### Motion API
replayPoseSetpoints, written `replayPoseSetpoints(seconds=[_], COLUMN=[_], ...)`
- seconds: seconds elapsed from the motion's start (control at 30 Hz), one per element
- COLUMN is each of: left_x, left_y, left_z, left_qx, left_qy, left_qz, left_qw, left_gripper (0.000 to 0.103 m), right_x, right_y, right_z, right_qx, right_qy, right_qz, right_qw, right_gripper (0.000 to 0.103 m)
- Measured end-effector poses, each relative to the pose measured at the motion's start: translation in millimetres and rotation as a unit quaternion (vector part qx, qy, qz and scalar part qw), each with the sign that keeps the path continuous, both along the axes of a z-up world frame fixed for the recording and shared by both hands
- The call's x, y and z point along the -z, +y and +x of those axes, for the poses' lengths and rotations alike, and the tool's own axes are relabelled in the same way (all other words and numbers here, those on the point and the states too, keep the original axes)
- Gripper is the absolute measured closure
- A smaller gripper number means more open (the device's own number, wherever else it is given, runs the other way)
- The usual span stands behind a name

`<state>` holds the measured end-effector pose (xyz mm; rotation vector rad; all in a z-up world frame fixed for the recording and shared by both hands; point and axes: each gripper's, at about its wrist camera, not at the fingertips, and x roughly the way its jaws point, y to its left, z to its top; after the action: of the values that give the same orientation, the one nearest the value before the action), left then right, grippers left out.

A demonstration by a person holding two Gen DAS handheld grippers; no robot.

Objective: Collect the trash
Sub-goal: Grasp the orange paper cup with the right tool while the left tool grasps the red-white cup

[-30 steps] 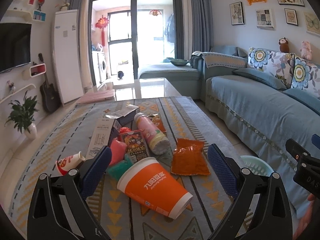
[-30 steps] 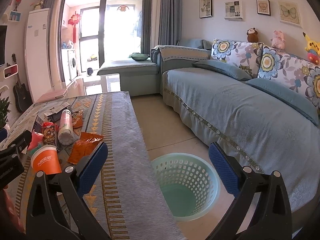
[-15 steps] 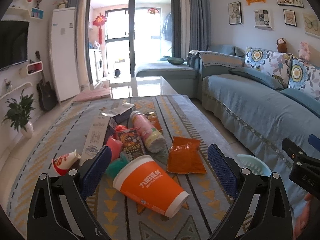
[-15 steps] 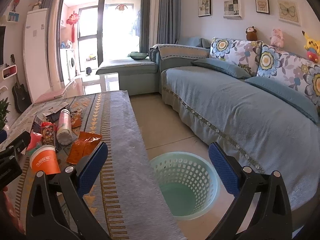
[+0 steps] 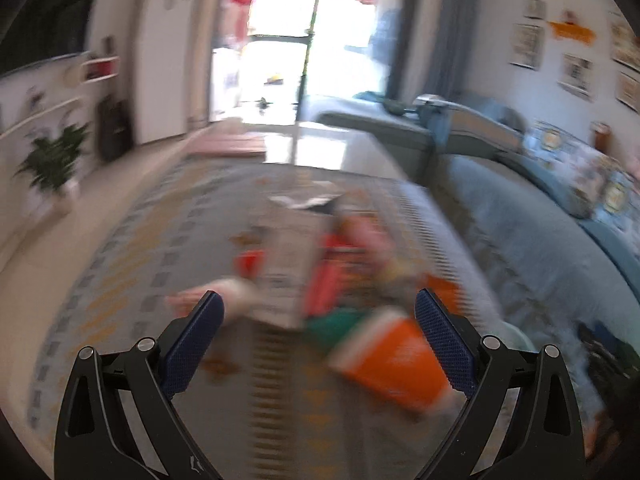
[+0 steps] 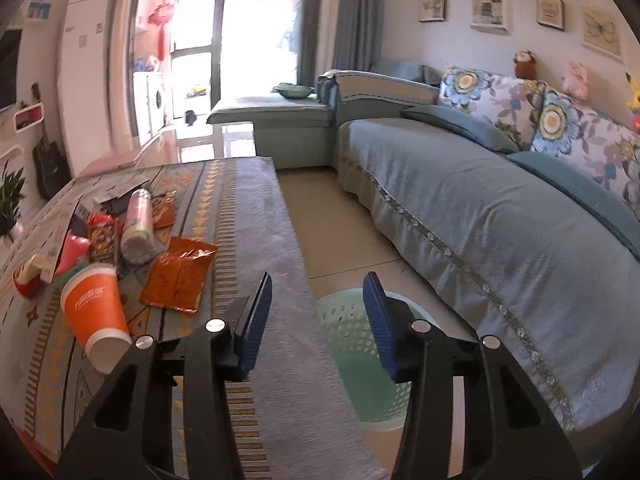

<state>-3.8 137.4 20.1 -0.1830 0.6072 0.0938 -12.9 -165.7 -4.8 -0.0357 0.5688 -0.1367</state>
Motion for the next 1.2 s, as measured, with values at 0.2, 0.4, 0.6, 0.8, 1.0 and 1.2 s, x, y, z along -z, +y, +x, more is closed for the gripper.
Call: replayPoseSetpoints(seconds=[0.2, 0.4, 0.6, 0.8, 1.0, 1.2], left_x=[41.4, 70.5, 81.5, 93.0, 98.2, 94.1], left_y=[59.2, 71.2, 80.0, 85.6, 88.4, 92.9], left_z=[22.9, 46.8, 68.9, 80.0, 89.1, 82.1], left_qx=[0.018, 0.037, 0.063, 0.082, 0.092, 0.085], left_qy=[0.054, 0.077, 0.097, 0.122, 0.128, 0.113], left_qz=[0.054, 0.103, 0.140, 0.149, 0.124, 0.084], left_qw=[0.9969, 0.9910, 0.9834, 0.9777, 0.9797, 0.9864], left_gripper=[0.009, 0.010, 0.013, 0.022, 0.042, 0.043], right_x=[8.6, 13.9, 22.4, 48.5, 65.6, 84.2], right_y=[22.1, 48.4, 100.9, 140.3, 146.4, 163.9], right_z=[3.6, 15.6, 29.8, 60.8, 91.6, 94.8], right_qx=[-0.020, -0.062, -0.173, -0.236, -0.271, -0.301], right_qy=[0.007, 0.025, 0.057, 0.120, 0.179, 0.233], right_qz=[-0.015, -0.005, 0.036, 0.055, 0.128, 0.168], right_qw=[1.000, 0.998, 0.983, 0.963, 0.937, 0.909], right_gripper=[0.059, 0.059, 0.047, 0.038, 0.028, 0.027])
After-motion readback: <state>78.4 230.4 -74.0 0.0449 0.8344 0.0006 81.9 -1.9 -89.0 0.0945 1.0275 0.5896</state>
